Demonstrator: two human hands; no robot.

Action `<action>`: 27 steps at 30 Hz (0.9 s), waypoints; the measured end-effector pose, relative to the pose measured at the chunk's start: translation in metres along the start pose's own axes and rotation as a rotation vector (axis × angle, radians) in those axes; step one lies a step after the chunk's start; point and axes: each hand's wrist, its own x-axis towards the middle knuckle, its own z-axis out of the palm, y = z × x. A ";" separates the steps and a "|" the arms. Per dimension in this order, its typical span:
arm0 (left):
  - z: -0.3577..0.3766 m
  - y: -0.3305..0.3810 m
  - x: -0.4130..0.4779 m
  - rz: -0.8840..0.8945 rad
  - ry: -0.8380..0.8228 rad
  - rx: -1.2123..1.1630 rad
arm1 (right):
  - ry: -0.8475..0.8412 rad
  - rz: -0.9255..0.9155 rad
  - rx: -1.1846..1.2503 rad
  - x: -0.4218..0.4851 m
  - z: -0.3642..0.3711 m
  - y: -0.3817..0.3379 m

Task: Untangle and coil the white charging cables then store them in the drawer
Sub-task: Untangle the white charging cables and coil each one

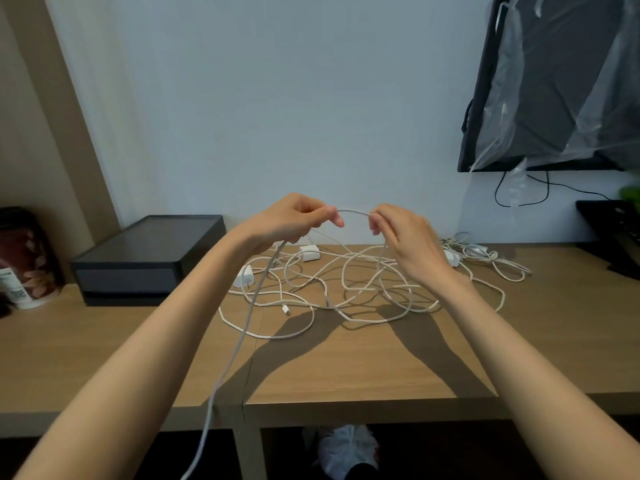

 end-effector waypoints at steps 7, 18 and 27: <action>-0.012 -0.043 -0.006 0.041 0.410 -0.010 | 0.049 0.397 0.334 -0.015 0.002 0.033; 0.013 -0.047 0.023 0.129 0.673 0.407 | -0.058 0.520 0.243 -0.054 0.024 0.056; 0.021 -0.065 0.025 0.140 0.624 0.509 | -0.299 0.775 0.328 -0.044 0.073 0.058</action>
